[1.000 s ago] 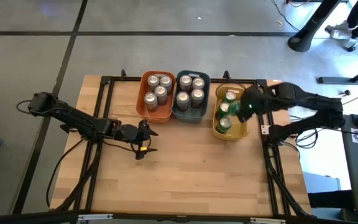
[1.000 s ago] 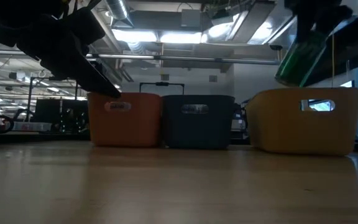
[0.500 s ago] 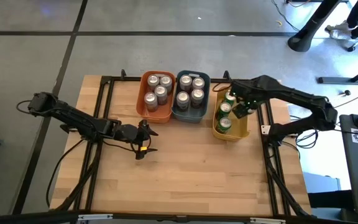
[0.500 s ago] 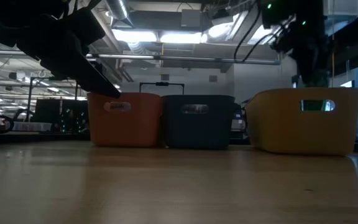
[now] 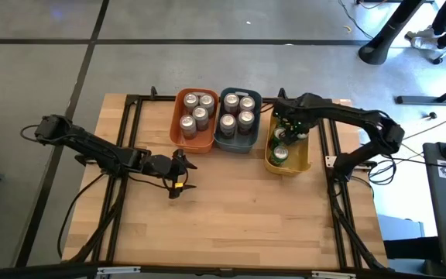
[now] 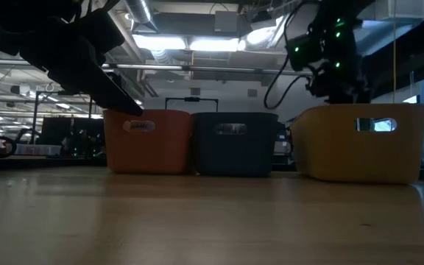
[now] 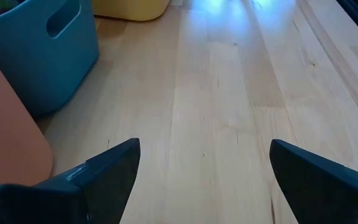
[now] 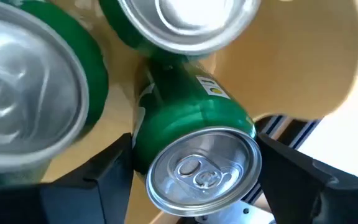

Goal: Sort soda cans
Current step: Put the green soda can into the yellow bin, then adjust the yellow bin

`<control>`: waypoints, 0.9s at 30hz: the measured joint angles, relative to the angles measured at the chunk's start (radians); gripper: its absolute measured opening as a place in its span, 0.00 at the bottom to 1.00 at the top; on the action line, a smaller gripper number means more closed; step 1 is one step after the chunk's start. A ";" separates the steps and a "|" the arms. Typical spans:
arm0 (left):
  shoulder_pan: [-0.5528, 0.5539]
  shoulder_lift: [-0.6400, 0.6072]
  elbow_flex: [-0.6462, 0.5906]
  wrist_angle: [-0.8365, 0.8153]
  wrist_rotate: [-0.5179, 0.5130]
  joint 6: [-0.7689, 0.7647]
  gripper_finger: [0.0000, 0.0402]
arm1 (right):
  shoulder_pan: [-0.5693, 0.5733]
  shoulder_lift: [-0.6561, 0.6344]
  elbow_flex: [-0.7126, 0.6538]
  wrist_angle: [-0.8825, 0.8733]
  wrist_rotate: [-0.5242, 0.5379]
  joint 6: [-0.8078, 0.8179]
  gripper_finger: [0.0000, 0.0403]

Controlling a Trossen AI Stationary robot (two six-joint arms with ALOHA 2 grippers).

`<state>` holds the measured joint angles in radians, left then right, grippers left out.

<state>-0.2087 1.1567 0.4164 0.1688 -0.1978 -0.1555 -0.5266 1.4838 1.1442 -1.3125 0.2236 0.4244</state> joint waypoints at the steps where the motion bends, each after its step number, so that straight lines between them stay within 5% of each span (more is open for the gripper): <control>1: 0.000 0.000 0.000 0.000 0.000 0.000 0.86 | 0.000 0.014 -0.002 0.007 0.001 -0.009 0.69; 18: 0.000 0.000 0.000 0.000 0.000 0.002 0.86 | 0.003 0.038 0.008 0.046 0.042 -0.088 0.91; 27: 0.000 0.000 0.000 0.000 0.000 0.002 0.86 | 0.011 0.035 0.198 -0.139 -0.071 -0.084 0.91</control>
<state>-0.2086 1.1566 0.4164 0.1688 -0.1978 -0.1534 -0.5154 1.5192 1.3418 -1.4520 0.1523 0.3404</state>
